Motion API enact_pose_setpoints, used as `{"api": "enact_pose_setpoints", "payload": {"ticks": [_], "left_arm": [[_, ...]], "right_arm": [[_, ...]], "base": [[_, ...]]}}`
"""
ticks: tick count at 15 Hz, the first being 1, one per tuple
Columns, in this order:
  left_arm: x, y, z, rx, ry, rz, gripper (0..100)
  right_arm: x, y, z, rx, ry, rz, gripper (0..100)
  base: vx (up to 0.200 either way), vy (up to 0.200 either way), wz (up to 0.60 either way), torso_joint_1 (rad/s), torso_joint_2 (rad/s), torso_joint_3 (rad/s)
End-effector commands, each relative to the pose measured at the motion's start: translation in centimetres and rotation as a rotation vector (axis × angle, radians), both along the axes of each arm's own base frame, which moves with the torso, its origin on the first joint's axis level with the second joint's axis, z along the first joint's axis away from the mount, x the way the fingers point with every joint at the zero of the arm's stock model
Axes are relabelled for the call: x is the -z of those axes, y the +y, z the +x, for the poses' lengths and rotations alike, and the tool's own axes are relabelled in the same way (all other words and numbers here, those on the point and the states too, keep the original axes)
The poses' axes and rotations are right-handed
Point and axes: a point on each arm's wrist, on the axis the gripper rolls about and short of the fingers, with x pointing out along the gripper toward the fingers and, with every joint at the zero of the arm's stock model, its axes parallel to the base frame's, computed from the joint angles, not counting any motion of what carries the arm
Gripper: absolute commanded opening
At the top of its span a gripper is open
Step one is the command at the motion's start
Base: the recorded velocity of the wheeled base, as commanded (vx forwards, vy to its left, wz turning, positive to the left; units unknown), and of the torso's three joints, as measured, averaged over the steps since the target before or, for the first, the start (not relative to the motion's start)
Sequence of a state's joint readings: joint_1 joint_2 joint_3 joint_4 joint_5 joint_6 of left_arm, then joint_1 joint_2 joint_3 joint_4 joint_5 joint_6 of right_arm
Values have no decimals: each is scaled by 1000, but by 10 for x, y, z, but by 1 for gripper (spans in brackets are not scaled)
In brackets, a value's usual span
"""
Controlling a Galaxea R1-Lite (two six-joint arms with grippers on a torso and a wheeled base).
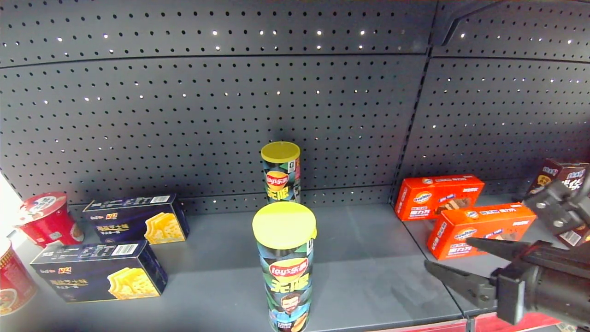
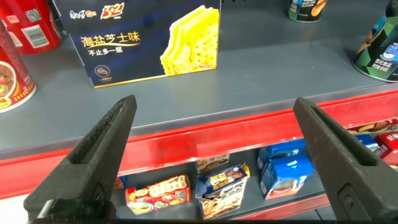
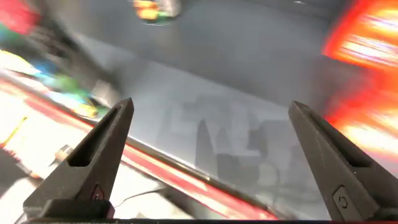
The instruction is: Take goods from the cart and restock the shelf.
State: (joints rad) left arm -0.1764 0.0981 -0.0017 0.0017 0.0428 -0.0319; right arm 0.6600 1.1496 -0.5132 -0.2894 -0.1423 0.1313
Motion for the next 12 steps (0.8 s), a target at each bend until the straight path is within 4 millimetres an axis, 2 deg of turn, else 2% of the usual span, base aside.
{"api": "enact_pose_setpoints", "payload": {"ticks": [1, 3, 5, 6, 7, 8, 11, 12], "left_arm": [[0, 0, 0, 0, 2, 0, 100], [0, 0, 0, 0, 2, 0, 100], [0, 0, 0, 0, 2, 0, 100], [0, 0, 0, 0, 2, 0, 100], [0, 0, 0, 0, 2, 0, 100], [0, 0, 0, 0, 2, 0, 100], [0, 0, 0, 0, 2, 0, 100], [0, 0, 0, 0, 2, 0, 100]], "right_arm": [[-8, -54, -37, 164, -176, 42, 100], [-5, -72, -55, 244, -232, 66, 100], [24, -91, -92, 380, -306, 76, 100], [37, -93, -101, 418, -320, 74, 100], [70, -94, -118, 471, -337, 69, 100], [88, -93, -126, 498, -354, 67, 100], [113, -91, -147, 546, -361, 56, 100], [114, -91, -148, 551, -366, 52, 100]], "base": [[0, 0, 0, 0, 0, 0], [0, 0, 0, 0, 0, 0], [0, 0, 0, 0, 0, 0], [0, 0, 0, 0, 0, 0], [0, 0, 0, 0, 0, 0], [0, 0, 0, 0, 0, 0], [0, 0, 0, 0, 0, 0], [0, 0, 0, 0, 0, 0]]}}
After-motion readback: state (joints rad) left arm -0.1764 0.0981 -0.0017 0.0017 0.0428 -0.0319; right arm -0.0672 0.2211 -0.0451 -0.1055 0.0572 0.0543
